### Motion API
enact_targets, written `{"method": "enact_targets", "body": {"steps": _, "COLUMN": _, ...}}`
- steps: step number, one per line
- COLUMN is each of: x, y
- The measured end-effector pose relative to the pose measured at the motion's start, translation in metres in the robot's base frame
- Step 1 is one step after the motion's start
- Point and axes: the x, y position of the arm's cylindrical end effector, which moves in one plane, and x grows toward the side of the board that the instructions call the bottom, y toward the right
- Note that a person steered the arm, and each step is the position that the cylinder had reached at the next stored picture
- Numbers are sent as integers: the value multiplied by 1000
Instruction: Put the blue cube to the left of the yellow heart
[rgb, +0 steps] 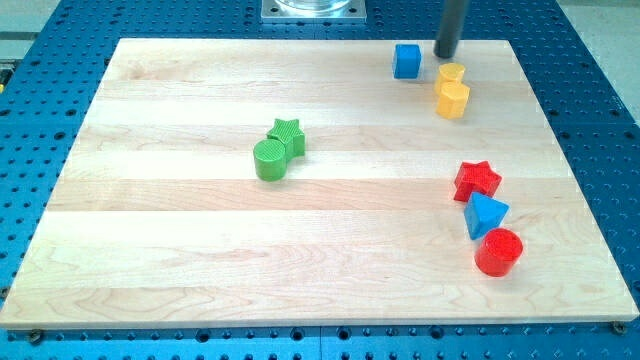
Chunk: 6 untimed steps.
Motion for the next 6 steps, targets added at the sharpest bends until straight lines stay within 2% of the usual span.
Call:
{"method": "enact_targets", "body": {"steps": 1, "x": 4, "y": -42}}
{"method": "enact_targets", "body": {"steps": 4, "x": 58, "y": -132}}
{"method": "enact_targets", "body": {"steps": 6, "x": 98, "y": -146}}
